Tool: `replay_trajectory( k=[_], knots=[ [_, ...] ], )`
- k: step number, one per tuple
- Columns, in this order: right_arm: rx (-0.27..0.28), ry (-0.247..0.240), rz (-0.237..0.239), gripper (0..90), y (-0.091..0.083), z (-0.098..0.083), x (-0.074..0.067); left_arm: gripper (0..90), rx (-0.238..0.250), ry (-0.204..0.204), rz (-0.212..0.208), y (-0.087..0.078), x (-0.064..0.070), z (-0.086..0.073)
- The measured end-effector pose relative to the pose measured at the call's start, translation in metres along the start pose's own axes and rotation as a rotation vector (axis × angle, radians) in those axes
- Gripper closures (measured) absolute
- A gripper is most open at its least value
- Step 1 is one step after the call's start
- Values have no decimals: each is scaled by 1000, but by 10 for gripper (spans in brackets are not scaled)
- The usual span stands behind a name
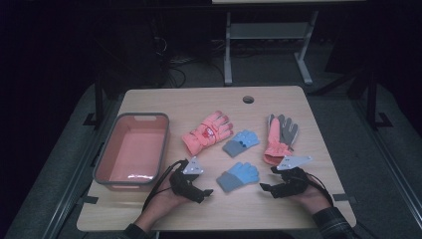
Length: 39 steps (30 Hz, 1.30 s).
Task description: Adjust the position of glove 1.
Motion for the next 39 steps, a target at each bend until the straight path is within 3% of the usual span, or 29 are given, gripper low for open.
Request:
replay_trajectory(
  k=[6, 19, 21, 28, 33, 39],
  knots=[
    [11, -3, -12, 143, 0, -12, 0, 132, 1, -2, -12, 3, 2, 16],
    [7, -18, -30, 105, 4, -15, -4, 241, 20, -41, -22, 8, -11, 49],
    [6, -25, -29, 100, 4, -15, -4, 267, 24, -52, -26, 10, -12, 54],
    [5, -26, -30, 100, 4, -15, -4, 411, 18, -20, -13, 16, -21, 75],
    [5, -26, -30, 99, 4, -15, -4, 531, 26, -34, -23, 23, -29, 92],
    [5, -25, -30, 99, 4, -15, -4, 603, 27, -20, 10, 34, -38, 109]
  ],
)
Point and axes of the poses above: each handheld gripper's, and its own axes: y roughly forward along the jaws, z roughly out of its top, x roughly to its right, the point moved 4 cm from there along y, roughly forward along the jaws, and after that the axes turned 5 degrees about -y, right-handed, at the moved point
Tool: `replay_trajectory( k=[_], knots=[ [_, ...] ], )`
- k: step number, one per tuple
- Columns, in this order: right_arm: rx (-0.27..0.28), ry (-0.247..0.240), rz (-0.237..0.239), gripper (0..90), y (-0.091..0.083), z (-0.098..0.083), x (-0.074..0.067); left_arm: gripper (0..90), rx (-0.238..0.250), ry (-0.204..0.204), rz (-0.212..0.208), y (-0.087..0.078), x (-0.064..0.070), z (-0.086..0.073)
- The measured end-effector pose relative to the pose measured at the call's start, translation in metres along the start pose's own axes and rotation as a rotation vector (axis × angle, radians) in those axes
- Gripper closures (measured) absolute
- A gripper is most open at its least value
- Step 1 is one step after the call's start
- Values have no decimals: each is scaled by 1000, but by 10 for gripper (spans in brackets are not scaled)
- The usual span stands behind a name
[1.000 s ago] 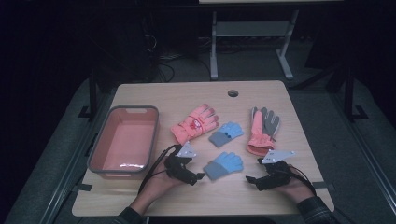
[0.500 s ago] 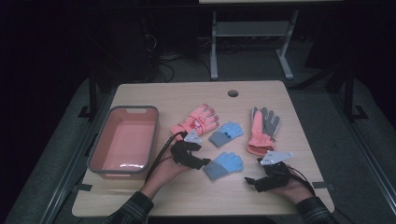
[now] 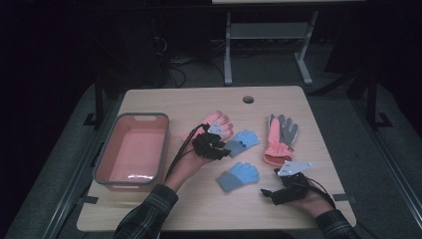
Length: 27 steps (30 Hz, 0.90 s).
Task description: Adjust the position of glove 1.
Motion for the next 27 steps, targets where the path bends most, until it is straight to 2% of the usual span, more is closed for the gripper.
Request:
replay_trajectory(
  k=[7, 9, 12, 14, 16, 17, 23, 27],
  knots=[
    [1, 1, 1, 100, 0, 0, 0, 628, -2, -24, -2, 20, -9, 14],
    [0, 4, 1, 100, 0, 0, 0, 628, -16, -1, 13, 27, -13, 17],
    [0, 2, 0, 100, 0, 0, 0, 628, -16, -6, 10, 35, -16, 21],
    [0, 1, 0, 100, 0, 0, 0, 628, -7, -32, -6, 41, -15, 23],
    [-1, 1, 0, 100, 0, 0, 0, 628, -16, -27, 1, 47, -15, 25],
    [0, 1, 0, 100, 0, 0, 0, 628, -30, -24, 3, 50, -15, 26],
    [-1, 4, 1, 100, 0, 0, 0, 648, -40, -31, 6, 63, -15, 27],
    [1, -2, -1, 100, 0, 0, 0, 659, -83, -17, 2, 72, -16, 22]
  ],
)
Point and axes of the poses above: each handheld gripper's, and its own axes: y roughly forward along the jaws, z roughly out of its top, x roughly to its right, the point moved 4 cm from there along y, roughly forward along the jaws, and after that the axes turned 5 degrees about -y, right-handed, at the moved point
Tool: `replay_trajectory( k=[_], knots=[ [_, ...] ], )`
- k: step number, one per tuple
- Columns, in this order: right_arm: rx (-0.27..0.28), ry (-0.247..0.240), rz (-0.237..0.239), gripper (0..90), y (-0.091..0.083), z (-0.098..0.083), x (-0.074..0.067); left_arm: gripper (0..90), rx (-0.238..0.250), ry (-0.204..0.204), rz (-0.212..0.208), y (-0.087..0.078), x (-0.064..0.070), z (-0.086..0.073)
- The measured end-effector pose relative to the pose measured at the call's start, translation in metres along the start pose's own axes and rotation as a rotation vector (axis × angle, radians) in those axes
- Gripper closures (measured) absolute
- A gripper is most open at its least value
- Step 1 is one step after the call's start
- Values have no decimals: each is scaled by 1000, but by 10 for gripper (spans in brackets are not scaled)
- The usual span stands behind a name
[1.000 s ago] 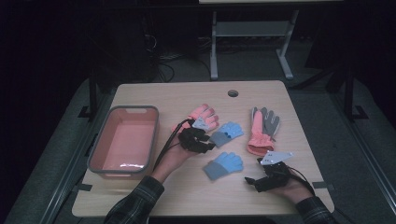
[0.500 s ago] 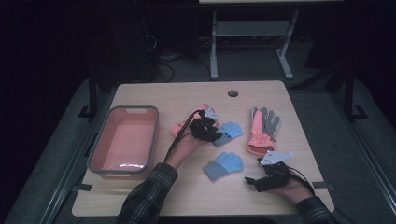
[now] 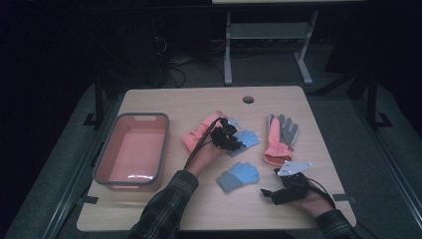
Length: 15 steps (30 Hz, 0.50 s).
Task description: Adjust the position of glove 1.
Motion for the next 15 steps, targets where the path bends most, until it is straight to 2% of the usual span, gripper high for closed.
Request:
replay_trajectory(
  k=[1, 3, 9, 13, 15],
  knots=[
    [0, -1, 0, 100, 0, 0, 0, 670, 0, 8, -1, 1, -1, -1],
    [-2, 4, 1, 100, 0, 0, 0, 698, 2, -1, -8, 2, -1, -1],
    [-1, 3, 0, 99, 0, 0, 0, 844, -5, -13, -30, 2, -3, -1],
    [-1, 4, 0, 100, 0, 0, 0, 872, -3, -19, -41, 0, -3, -1],
    [-1, 4, 0, 100, 0, 0, 0, 878, 15, -40, -52, -3, -3, -1]
  ],
)
Point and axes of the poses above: each handheld gripper's, and its own axes: y roughly forward along the jaws, z roughly out of its top, x roughly to its right, the point moved 4 cm from there along y, roughly forward along the jaws, and after that the axes turned 5 degrees about -y, right-handed, at the moved point
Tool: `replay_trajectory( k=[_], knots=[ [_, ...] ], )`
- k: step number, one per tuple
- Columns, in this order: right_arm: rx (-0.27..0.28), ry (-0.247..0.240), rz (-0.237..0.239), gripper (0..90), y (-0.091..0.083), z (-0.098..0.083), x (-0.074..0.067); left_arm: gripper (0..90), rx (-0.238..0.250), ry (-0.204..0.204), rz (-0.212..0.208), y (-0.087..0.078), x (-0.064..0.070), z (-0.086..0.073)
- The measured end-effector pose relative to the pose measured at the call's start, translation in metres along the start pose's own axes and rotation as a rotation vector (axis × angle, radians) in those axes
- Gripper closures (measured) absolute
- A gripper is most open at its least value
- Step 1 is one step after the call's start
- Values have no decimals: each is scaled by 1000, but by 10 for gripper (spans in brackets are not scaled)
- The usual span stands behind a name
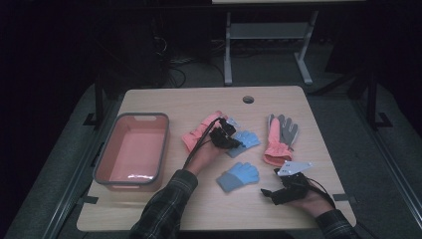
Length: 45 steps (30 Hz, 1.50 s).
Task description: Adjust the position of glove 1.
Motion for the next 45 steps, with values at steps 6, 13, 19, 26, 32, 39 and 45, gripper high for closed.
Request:
replay_trajectory(
  k=[6, 13, 19, 26, 32, 39, 45],
  knots=[
    [-1, 1, 1, 100, 0, 0, 0, 880, 38, -18, -34, -21, 4, -1],
    [0, 0, 0, 100, 0, 0, 0, 881, 61, -7, -52, -46, 13, -9],
    [0, 0, 0, 100, 0, 0, 0, 880, 91, -14, -76, -66, 27, -21],
    [1, -4, -2, 100, 0, 0, 1, 880, 100, -17, -97, -78, 38, -37],
    [1, -5, -3, 100, 1, 0, 1, 881, 104, 6, -116, -84, 54, -46],
    [1, -7, -3, 99, 1, 0, 1, 881, 70, 62, -132, -76, 67, -52],
    [0, -6, -2, 100, 1, 0, 1, 881, 55, 88, -141, -72, 74, -53]
  ],
)
Point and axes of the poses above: each handheld gripper's, and its own axes: y roughly forward along the jaws, z roughly out of its top, x roughly to its right, the point moved 4 cm from there along y, roughly forward along the jaws, and after that the axes turned 5 degrees about -y, right-handed, at the moved point
